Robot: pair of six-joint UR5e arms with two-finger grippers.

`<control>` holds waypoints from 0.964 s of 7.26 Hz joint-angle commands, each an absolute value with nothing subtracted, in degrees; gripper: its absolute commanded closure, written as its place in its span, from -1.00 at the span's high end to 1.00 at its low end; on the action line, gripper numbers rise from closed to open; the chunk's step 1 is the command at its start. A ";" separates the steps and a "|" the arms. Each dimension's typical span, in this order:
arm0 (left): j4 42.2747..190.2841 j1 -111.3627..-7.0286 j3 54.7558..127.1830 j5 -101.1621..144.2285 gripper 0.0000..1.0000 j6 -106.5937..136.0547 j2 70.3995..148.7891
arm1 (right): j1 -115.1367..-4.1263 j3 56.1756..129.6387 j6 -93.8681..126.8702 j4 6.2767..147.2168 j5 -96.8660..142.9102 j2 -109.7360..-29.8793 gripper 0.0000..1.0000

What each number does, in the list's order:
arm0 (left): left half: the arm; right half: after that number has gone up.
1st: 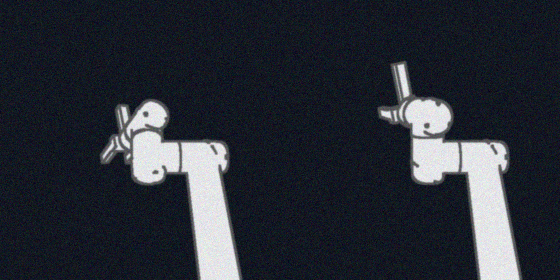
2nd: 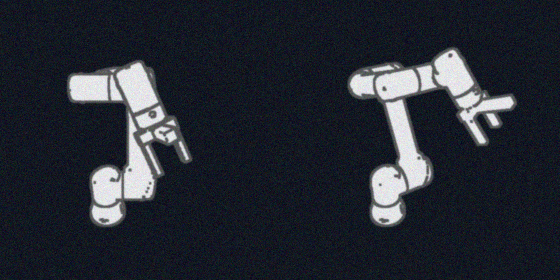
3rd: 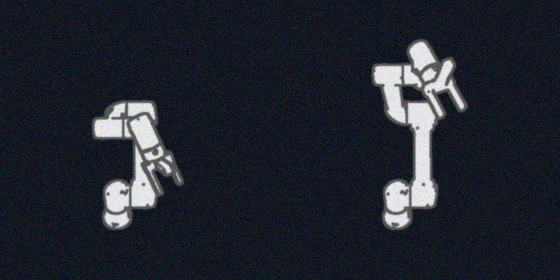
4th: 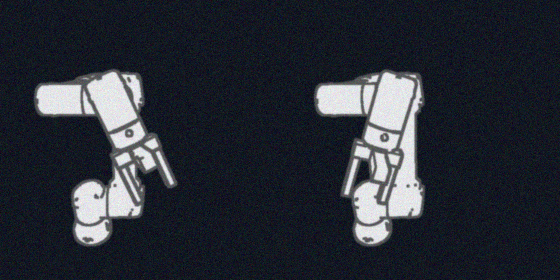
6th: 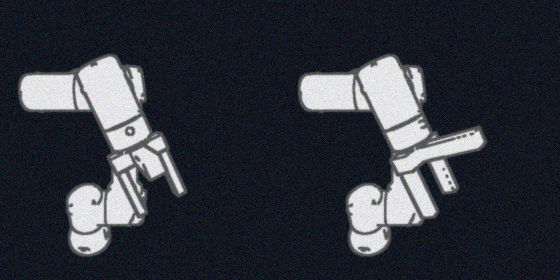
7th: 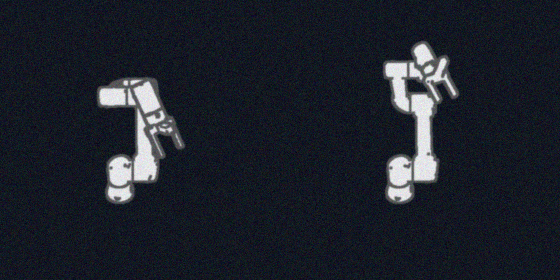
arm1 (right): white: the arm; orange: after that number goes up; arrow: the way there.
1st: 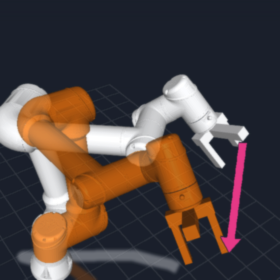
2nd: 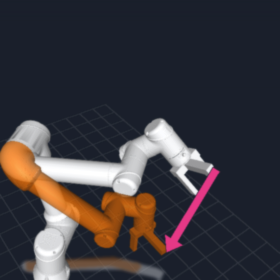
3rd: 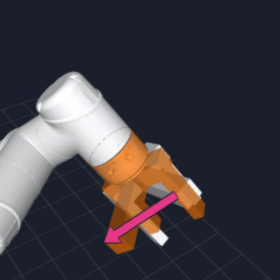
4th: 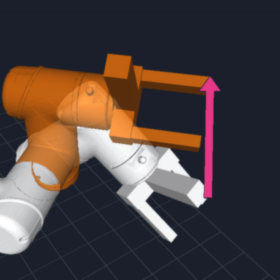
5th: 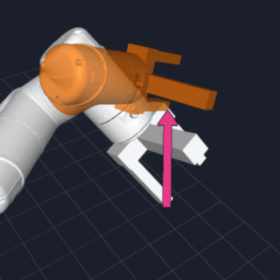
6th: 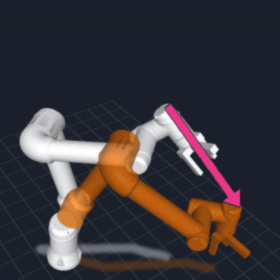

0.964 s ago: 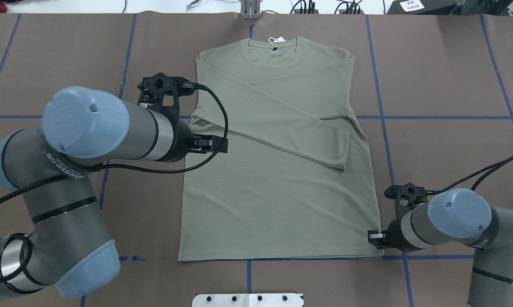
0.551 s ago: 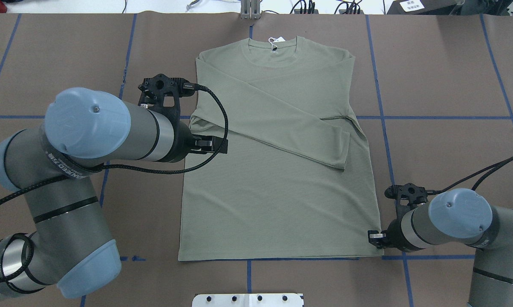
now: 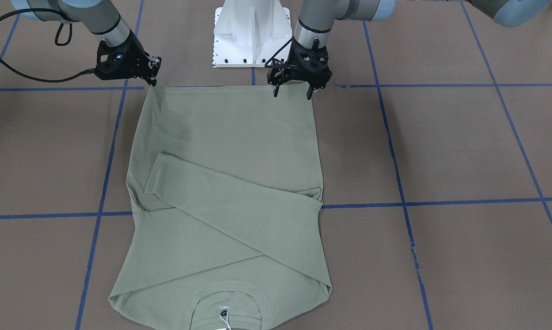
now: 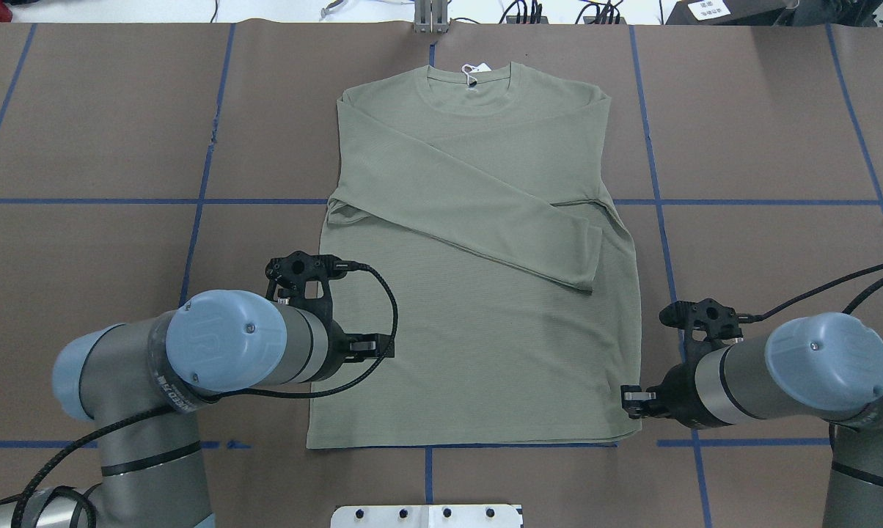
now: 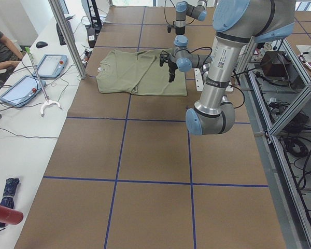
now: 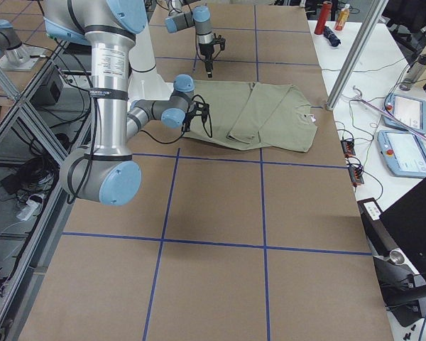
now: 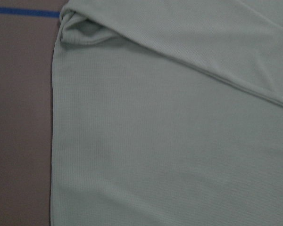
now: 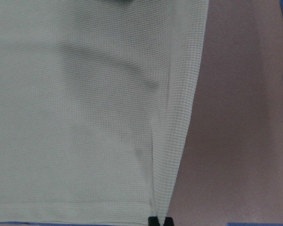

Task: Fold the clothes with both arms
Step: 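Grasp the hem corners nearest the robot with both grippers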

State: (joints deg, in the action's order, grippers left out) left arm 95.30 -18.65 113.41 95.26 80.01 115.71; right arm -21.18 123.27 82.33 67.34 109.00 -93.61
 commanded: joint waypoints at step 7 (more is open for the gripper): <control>92.37 -12.31 111.45 94.04 0.69 85.43 111.80 | -22.68 124.63 82.27 67.24 109.07 -93.34 -1.00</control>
State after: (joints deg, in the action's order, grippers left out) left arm 92.52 -12.63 111.48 93.95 85.11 111.75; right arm -22.67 124.63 82.29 67.24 109.07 -93.34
